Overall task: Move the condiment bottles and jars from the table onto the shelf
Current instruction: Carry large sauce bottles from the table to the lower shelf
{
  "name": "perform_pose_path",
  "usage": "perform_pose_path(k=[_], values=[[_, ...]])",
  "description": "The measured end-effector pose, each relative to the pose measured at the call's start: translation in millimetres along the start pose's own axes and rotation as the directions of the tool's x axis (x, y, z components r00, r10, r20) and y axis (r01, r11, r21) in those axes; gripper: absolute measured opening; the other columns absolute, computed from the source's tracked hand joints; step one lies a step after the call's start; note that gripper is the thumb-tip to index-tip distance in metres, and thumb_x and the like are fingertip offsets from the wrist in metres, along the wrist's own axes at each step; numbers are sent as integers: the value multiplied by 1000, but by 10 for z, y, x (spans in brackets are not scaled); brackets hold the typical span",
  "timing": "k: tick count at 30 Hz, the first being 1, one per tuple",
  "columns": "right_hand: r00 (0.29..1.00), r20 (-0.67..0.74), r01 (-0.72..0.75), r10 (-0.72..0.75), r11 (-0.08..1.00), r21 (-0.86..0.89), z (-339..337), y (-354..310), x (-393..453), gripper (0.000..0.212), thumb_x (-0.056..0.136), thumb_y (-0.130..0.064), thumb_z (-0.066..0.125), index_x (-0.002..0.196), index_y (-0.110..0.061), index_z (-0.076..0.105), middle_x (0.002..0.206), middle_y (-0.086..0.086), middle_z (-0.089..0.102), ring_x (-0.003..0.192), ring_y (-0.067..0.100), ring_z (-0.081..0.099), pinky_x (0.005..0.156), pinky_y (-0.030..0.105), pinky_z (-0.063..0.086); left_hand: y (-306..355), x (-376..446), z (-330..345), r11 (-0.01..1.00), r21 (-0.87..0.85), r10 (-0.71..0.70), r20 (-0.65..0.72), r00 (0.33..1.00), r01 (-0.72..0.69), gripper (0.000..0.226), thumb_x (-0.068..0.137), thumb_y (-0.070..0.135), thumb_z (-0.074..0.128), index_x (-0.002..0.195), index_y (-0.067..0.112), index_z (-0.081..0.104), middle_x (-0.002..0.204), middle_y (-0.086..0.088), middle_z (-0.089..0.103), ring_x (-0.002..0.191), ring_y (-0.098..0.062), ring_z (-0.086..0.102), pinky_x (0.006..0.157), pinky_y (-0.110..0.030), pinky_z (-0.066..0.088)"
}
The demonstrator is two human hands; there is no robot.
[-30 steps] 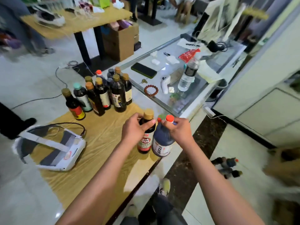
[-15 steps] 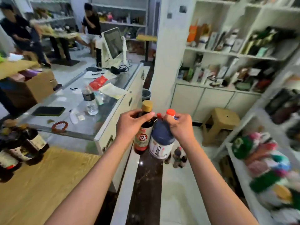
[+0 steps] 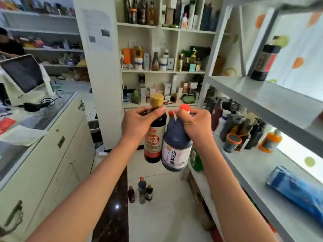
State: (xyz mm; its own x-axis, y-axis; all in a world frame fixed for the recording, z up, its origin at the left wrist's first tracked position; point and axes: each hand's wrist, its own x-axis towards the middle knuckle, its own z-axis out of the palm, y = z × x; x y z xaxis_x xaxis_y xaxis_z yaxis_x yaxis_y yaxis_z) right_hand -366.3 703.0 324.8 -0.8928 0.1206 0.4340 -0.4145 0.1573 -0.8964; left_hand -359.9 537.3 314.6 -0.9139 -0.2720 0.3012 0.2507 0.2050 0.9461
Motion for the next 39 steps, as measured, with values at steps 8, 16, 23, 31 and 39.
perform_pose_path(k=[8, 16, 23, 31, 39], values=[[992, -125, 24, -31, 998, -61, -645, 128, 670, 47, 79, -26, 77, 51, 0, 50, 51, 5, 40, 51, 12, 35, 48, 28, 28, 264, 490, 907, 999, -40, 34, 76, 997, -31, 37, 51, 73, 74, 75, 45, 74, 80, 16, 74, 80, -4, 71, 81, -43, 59], [974, -224, 6, -36, 991, -132, -868, 313, 1525, 44, 82, -26, 75, 59, 8, 57, 51, 5, 48, 50, 11, 42, 48, 25, 34, 295, 1373, 1602, 985, -151, 103, 159, 982, -79, 41, 54, 69, 78, 79, 36, 77, 79, 11, 75, 78, -10, 72, 80, -47, 59], [914, -379, 60, -144, 973, -224, -1044, 423, 2629, 40, 83, -20, 75, 78, 18, 62, 68, 31, 59, 54, 25, 48, 52, 34, 43, 400, 2512, 2376, 957, -273, 179, 277, 944, -101, 36, 61, 63, 79, 74, 29, 76, 74, 8, 75, 73, -12, 72, 76, -48, 59], [797, -575, -47, -185, 930, -364, -1483, 541, 3578, 33, 81, -22, 74, 58, -1, 64, 48, -7, 50, 46, 5, 44, 45, 16, 34, 692, 3507, 3318, 916, -400, 246, 470, 848, -44, 38, 60, 59, 82, 77, 26, 77, 77, 8, 75, 74, -11, 73, 79, -44, 60], [682, -672, -137, -288, 853, -504, -2111, 624, 4105, 29, 81, -26, 73, 72, 2, 73, 72, 14, 71, 59, 22, 62, 51, 19, 42, 842, 3810, 4356, 898, -434, 318, 520, 793, -76, 36, 65, 64, 75, 78, 30, 74, 81, 12, 75, 78, -9, 71, 83, -43, 58]])
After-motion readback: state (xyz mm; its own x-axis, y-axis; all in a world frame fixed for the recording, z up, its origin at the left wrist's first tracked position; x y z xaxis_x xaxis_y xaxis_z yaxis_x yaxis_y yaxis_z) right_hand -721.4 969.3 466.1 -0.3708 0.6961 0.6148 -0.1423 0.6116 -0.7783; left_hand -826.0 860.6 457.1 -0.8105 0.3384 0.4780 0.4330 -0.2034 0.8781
